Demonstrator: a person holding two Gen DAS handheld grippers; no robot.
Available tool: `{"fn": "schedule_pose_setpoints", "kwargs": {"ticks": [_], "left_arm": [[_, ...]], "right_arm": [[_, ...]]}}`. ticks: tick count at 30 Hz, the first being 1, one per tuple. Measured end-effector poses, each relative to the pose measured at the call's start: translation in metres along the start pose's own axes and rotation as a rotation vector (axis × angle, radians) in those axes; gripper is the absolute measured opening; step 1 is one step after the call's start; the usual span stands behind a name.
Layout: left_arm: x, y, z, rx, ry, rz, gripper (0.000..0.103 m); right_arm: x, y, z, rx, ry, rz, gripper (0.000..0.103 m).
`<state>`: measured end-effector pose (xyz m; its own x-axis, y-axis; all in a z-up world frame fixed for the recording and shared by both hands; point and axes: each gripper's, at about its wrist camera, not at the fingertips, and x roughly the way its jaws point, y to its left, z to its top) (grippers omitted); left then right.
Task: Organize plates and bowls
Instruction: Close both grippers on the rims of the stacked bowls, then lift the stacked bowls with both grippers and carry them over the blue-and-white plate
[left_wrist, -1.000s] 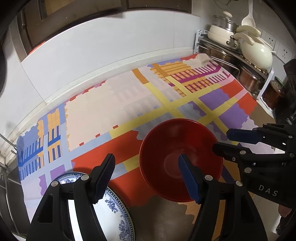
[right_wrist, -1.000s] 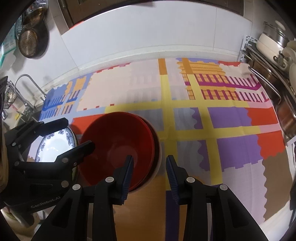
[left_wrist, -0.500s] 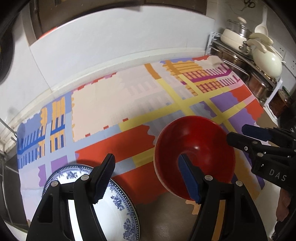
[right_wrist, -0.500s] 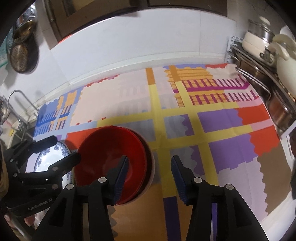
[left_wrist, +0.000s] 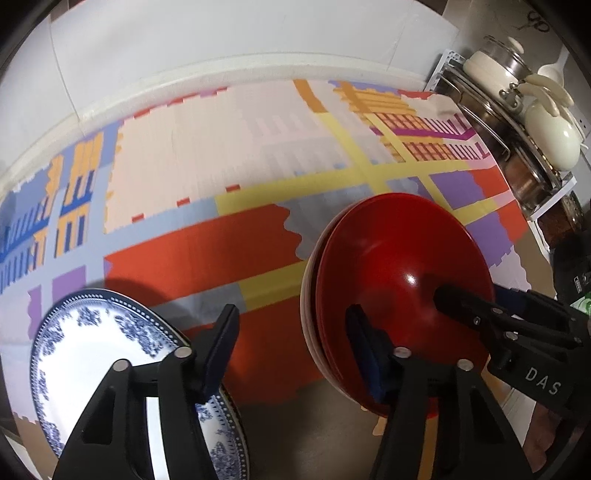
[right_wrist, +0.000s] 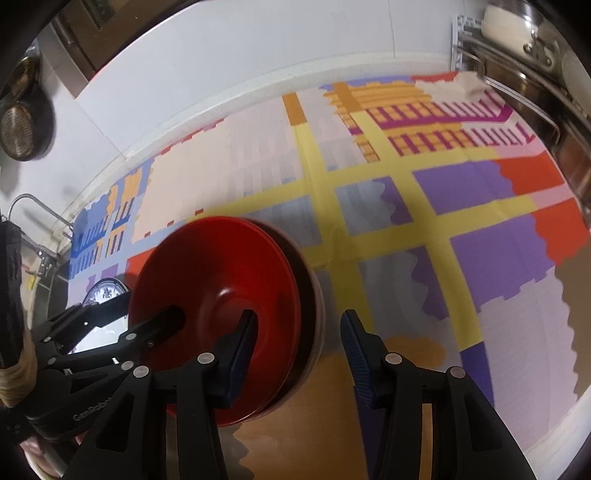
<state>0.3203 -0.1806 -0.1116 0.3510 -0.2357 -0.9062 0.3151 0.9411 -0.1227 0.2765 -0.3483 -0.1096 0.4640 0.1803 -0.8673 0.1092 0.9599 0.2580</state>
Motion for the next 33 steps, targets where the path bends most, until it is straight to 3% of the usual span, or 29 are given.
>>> {"fn": "schedule_pose_setpoints", "kwargs": {"ticks": [3, 11, 24, 33], "left_arm": [[0.006, 0.0, -0.001, -0.02, 0.022, -0.025, 0.049], [0.016, -0.001, -0.002, -0.074, 0.078, -0.123, 0.028], [0.01, -0.004, -0.003, -0.104, 0.072, -0.081, 0.027], [-0.008, 0.0, -0.006, -0.12, 0.031, -0.063, 0.027]], "right_arm": [[0.005, -0.001, -0.002, 0.008, 0.018, 0.002, 0.035], [0.011, -0.003, -0.004, 0.05, 0.05, 0.024, 0.032], [0.009, -0.004, -0.002, 0.082, 0.056, -0.006, 0.022], [-0.002, 0.005, -0.001, 0.064, 0.038, 0.011, 0.022]]}}
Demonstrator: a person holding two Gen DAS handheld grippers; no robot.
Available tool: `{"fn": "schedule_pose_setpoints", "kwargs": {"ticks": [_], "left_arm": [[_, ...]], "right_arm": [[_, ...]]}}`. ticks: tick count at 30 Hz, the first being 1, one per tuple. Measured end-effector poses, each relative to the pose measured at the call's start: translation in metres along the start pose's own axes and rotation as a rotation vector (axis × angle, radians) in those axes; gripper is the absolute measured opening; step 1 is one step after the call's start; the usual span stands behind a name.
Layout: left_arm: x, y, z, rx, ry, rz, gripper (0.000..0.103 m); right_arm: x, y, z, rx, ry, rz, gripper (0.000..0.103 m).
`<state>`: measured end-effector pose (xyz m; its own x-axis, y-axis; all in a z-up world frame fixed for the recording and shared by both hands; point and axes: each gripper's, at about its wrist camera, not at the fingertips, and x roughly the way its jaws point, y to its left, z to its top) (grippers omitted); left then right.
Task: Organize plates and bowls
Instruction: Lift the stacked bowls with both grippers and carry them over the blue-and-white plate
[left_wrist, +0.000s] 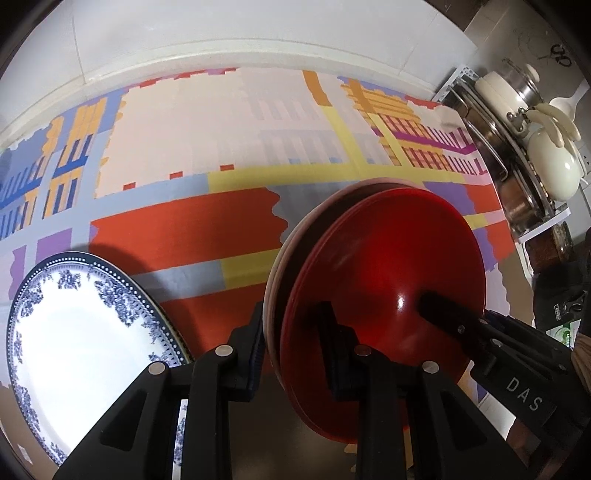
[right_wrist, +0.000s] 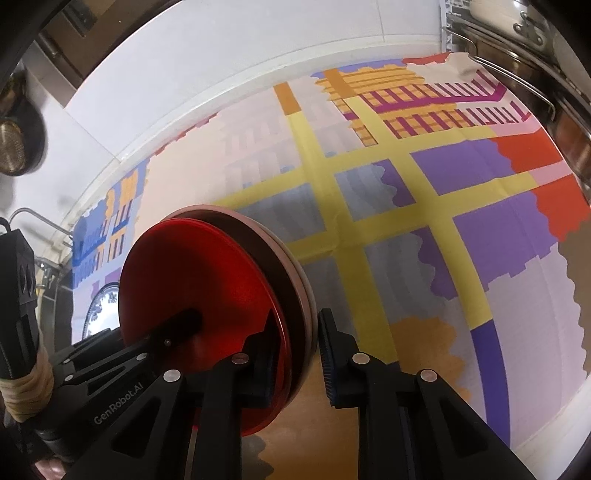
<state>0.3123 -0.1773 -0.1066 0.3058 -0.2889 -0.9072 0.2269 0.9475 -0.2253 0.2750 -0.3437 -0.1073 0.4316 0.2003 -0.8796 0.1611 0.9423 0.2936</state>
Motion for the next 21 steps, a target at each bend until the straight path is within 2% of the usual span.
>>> {"fn": "schedule_pose_setpoints", "kwargs": {"ticks": [9, 21], "left_arm": [[-0.033, 0.013, -0.008, -0.033, -0.062, 0.017, 0.027], [-0.075, 0.062, -0.035, -0.125, -0.117, 0.055, 0.027]], "right_arm": [[-0.02, 0.018, -0.001, -0.033, -0.024, 0.029, 0.022], [-0.032, 0.077, -0.011, -0.133, -0.026, 0.085, 0.022]]}}
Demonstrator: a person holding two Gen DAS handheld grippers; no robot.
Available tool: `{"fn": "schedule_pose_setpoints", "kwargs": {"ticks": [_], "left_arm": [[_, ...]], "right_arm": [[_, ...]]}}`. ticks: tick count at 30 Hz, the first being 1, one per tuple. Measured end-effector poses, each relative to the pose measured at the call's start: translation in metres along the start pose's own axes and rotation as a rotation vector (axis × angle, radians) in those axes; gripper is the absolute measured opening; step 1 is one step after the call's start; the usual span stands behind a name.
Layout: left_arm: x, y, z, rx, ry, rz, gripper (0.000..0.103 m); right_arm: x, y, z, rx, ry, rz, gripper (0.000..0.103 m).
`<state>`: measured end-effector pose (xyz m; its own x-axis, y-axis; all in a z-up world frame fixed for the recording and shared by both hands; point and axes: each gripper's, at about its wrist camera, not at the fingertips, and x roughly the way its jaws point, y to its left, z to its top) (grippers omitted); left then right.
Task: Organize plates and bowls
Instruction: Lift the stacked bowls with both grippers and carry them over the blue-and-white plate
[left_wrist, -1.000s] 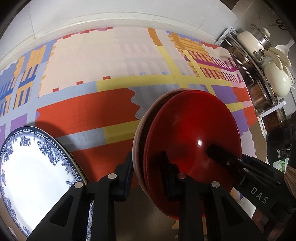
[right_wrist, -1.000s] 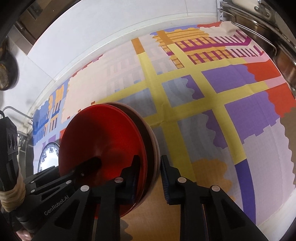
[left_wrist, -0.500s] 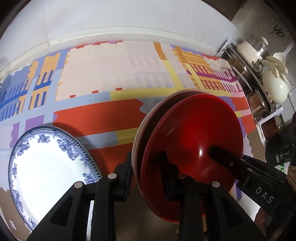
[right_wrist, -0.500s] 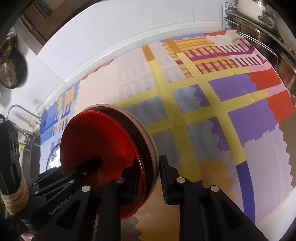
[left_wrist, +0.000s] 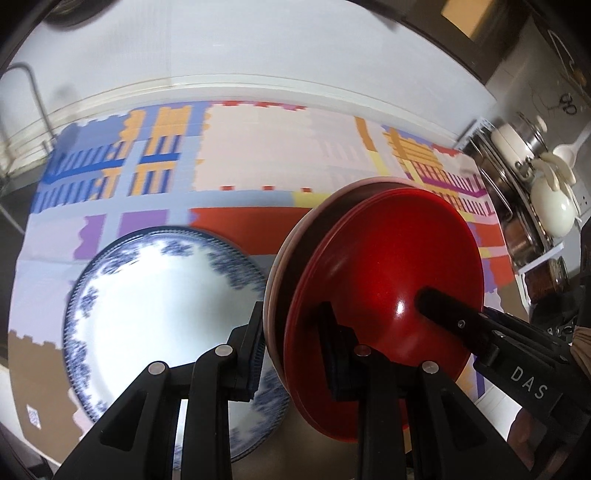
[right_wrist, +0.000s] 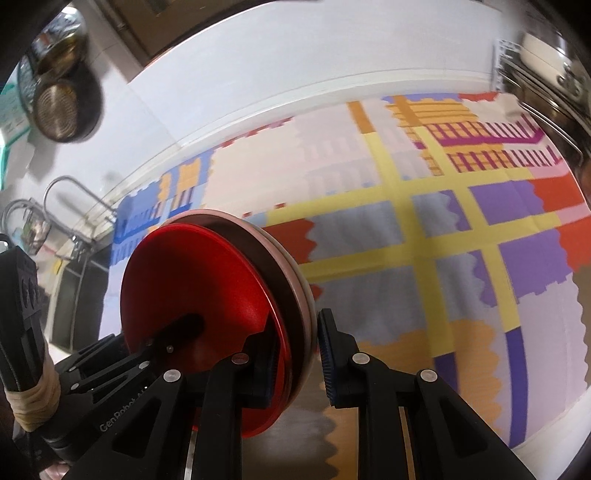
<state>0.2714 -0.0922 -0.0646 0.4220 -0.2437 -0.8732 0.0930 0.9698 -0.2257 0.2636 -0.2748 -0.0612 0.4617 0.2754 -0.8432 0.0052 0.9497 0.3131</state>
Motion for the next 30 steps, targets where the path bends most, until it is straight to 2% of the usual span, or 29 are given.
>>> {"fn": "schedule_pose_setpoints", "kwargs": {"ticks": [17, 30], "left_arm": [[-0.038, 0.101, -0.039, -0.109, 0.034, 0.074, 0.027], [-0.031, 0.135, -0.051, -0.134, 0.089, 0.075, 0.027]], "right_arm": [[0.027, 0.102, -0.032, -0.075, 0.114, 0.066, 0.022], [0.054, 0.131, -0.052, -0.073, 0.209, 0.065, 0.022]]}}
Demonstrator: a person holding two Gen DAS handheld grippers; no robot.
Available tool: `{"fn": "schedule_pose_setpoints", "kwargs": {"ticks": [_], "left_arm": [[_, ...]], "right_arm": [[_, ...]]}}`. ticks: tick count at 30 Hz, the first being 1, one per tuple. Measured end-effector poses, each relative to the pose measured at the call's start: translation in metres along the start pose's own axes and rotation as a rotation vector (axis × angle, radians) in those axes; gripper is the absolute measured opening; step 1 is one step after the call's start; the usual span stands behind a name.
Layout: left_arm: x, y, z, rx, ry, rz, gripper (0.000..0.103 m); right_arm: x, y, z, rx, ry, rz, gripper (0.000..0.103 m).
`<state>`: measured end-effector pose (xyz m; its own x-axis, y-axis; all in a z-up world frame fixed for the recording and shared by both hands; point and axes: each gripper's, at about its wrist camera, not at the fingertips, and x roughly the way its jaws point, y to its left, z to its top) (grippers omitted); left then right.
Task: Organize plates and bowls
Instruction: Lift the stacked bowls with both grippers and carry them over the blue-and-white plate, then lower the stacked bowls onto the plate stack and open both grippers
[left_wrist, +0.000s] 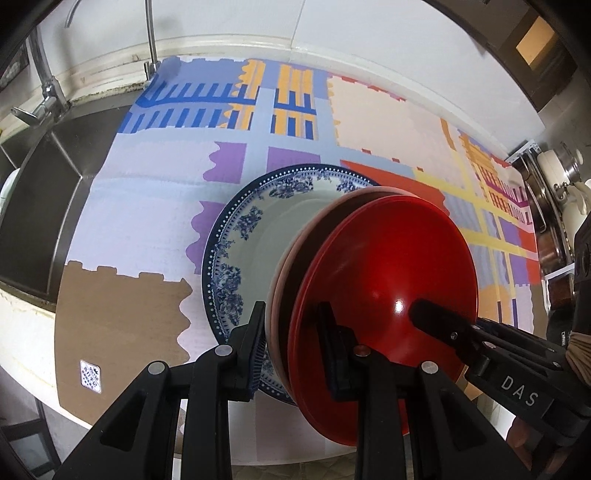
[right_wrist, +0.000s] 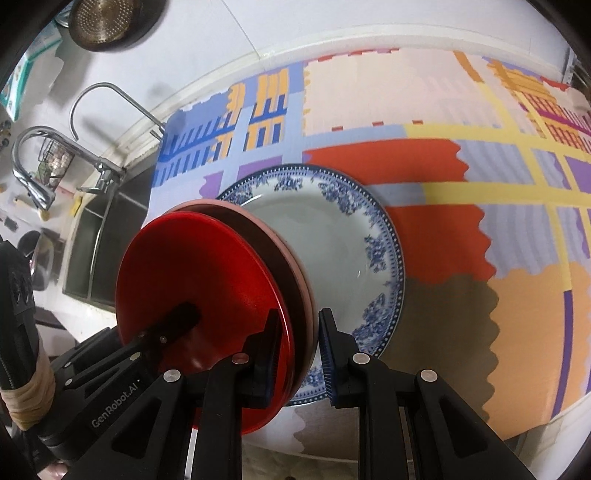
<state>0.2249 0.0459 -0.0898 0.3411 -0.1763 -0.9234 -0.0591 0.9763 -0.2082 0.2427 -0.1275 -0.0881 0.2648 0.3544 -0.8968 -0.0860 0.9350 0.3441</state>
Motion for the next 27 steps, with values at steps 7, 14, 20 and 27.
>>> {"fn": "schedule_pose_setpoints", "kwargs": {"ticks": [7, 14, 20, 27], "left_arm": [[0.014, 0.001, 0.004, 0.0, 0.038, -0.011, 0.027], [0.019, -0.001, 0.01, -0.001, 0.041, -0.017, 0.027], [0.022, -0.002, 0.014, -0.007, 0.036, -0.023, 0.027], [0.025, -0.002, 0.02, -0.015, 0.029, -0.025, 0.027]], "right_arm": [[0.011, -0.004, 0.001, 0.02, 0.036, -0.019, 0.022], [0.016, -0.007, 0.007, 0.017, 0.033, -0.023, 0.023], [0.016, -0.009, 0.012, 0.014, 0.017, -0.025, 0.023], [0.016, -0.01, 0.018, 0.013, -0.007, -0.025, 0.023]]}}
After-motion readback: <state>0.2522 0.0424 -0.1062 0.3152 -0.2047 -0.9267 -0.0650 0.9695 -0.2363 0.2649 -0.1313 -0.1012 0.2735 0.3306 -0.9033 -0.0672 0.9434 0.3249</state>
